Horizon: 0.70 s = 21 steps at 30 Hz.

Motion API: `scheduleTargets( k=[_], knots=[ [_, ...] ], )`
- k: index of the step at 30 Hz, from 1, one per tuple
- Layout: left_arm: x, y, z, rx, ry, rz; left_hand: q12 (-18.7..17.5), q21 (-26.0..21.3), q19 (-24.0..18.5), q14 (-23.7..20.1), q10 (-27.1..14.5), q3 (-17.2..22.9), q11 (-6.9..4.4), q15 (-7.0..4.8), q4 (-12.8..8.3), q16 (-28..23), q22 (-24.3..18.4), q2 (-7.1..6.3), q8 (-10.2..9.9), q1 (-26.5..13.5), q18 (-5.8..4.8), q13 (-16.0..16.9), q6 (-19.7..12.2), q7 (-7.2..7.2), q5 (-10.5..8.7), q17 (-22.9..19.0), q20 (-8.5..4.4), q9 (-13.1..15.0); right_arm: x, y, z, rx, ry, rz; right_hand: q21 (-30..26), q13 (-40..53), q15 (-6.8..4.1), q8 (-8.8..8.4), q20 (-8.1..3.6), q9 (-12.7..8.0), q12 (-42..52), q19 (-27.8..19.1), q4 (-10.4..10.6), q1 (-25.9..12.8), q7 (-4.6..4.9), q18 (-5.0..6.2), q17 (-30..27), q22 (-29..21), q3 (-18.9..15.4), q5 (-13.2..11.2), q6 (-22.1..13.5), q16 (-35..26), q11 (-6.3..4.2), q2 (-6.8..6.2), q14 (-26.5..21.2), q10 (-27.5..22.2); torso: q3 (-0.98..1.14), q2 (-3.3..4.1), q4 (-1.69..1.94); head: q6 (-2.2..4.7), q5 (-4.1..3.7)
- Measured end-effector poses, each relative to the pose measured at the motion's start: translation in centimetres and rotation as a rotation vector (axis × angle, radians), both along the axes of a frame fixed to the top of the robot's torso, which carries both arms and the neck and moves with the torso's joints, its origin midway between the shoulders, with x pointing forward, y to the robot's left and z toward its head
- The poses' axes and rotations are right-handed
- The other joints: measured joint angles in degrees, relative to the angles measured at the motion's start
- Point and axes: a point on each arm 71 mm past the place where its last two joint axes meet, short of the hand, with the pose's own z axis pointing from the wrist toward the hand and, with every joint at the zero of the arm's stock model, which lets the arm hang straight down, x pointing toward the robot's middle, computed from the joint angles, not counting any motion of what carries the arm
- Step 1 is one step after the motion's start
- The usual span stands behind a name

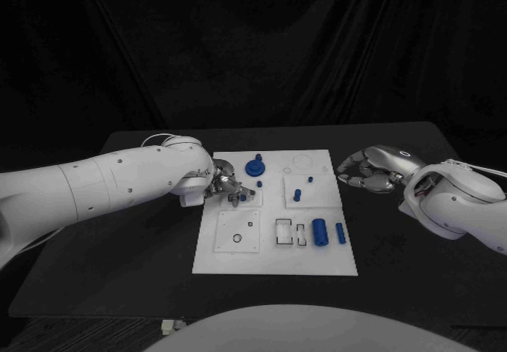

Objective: Assemble the parts on the task board

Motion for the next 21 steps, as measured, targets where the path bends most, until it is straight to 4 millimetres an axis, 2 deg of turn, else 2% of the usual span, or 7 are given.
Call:
scheduleTargets(
  k=[8,13,19,21],
  knots=[
    [0.4,1.1,2.0,-0.032,-0.08,0.041,0.0,0.0,0.3,0.0,0.0,-2.5,0.0,0.0,0.7,0.0,0.0,-0.53,0.0,-1.0,0.0,0.0,0.0,0.0,-0.23,0.0,0.19,0.2,0.0,-0.1,0.0,0.0,-0.001,-0.001,0.0,0.0,0.0,-0.28,0.0,-0.1,0.0,0.0,0.0,0.0,0.0,0.0,0.0,0.0,0.0,0.2,0.0,0.0,0.0,0.0,0.0,0.0,0.01,-0.06,0.02,0.0,-0.34],
    [0.9,2.0,3.8,-0.061,-0.153,0.075,0.0,0.3,0.5,0.0,0.0,-4.9,0.0,0.0,0.7,0.0,0.0,-0.16,0.0,-2.4,0.0,0.0,0.5,-0.12,-0.23,0.0,-0.09,0.3,0.0,-0.1,0.0,0.001,-0.002,-0.002,0.0,0.0,0.0,-0.27,0.0,-0.1,0.0,0.0,0.2,0.0,0.0,0.0,0.0,0.0,0.2,0.2,0.0,0.0,0.0,0.0,0.0,0.0,0.03,-0.16,0.08,0.0,-0.55],
    [1.5,3.0,5.5,-0.084,-0.218,0.107,0.0,0.4,0.7,0.0,0.0,-5.2,0.0,0.0,0.5,0.0,0.0,-0.13,0.0,-2.4,0.0,0.0,0.8,-0.33,-0.23,0.0,-0.29,0.4,-0.1,-0.2,0.0,0.002,-0.004,-0.003,0.0,0.0,0.0,-0.27,0.0,-0.1,0.0,0.0,0.2,0.0,0.0,0.0,0.0,0.0,0.2,0.2,0.0,0.0,0.0,0.0,0.0,0.0,0.08,-0.17,0.03,0.0,-0.41],
    [1.6,3.1,5.7,-0.087,-0.226,0.111,0.0,0.5,0.7,0.0,0.0,-5.5,0.0,0.0,0.5,0.0,0.0,0.58,0.0,-1.7,0.0,0.0,0.8,-0.42,-0.23,0.0,-0.29,0.4,-0.1,-0.2,0.0,0.002,-0.004,-0.003,0.0,0.0,0.0,-0.27,0.0,-0.1,0.0,0.0,0.2,0.0,0.0,0.0,0.0,0.0,0.2,0.2,0.0,0.0,0.0,0.0,0.0,0.0,0.08,-0.16,0.01,0.0,-0.33]
  ],
)
